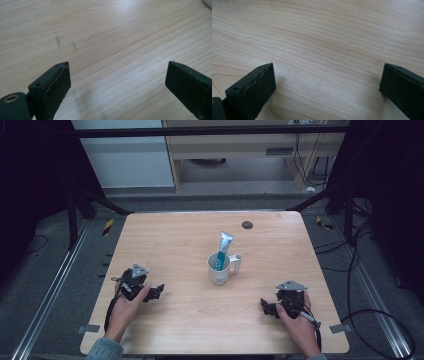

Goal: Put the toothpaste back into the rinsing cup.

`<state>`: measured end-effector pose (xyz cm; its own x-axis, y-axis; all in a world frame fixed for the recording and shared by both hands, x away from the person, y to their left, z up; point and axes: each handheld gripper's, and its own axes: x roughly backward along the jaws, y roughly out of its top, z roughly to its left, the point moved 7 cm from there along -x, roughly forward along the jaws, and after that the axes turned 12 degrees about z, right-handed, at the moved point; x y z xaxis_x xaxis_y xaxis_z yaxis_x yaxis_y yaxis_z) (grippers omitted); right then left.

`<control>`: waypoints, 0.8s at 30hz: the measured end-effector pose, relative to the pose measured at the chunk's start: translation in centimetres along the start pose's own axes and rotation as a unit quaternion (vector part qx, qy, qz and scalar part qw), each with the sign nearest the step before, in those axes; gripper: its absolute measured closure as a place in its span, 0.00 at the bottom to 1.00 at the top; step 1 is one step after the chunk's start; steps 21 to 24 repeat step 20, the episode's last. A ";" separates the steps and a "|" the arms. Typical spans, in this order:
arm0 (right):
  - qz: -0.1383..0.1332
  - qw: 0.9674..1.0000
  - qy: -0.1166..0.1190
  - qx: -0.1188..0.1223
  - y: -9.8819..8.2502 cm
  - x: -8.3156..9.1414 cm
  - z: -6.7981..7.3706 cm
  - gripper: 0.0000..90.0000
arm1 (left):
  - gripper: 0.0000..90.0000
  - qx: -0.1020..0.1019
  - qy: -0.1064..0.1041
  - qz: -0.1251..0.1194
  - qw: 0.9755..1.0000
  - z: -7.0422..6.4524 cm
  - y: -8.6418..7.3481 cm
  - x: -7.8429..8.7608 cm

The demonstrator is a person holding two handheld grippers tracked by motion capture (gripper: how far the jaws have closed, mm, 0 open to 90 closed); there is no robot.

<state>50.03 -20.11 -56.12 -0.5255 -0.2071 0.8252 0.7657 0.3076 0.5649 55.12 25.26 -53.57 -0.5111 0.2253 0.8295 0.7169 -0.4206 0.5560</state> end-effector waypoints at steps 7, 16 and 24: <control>0.000 1.000 0.000 0.000 0.0 0.0 0.0 0.00 | 0.09 0.042 0.015 -0.012 0.999 3.1 -0.9 -1.2; 0.000 1.000 0.000 0.000 0.0 0.0 0.0 0.00 | 0.04 0.040 0.009 0.000 0.999 4.1 -0.9 -2.1; 0.000 1.000 0.000 0.000 0.0 0.0 0.0 0.00 | 0.00 0.059 0.019 0.007 0.998 4.3 -1.1 -2.1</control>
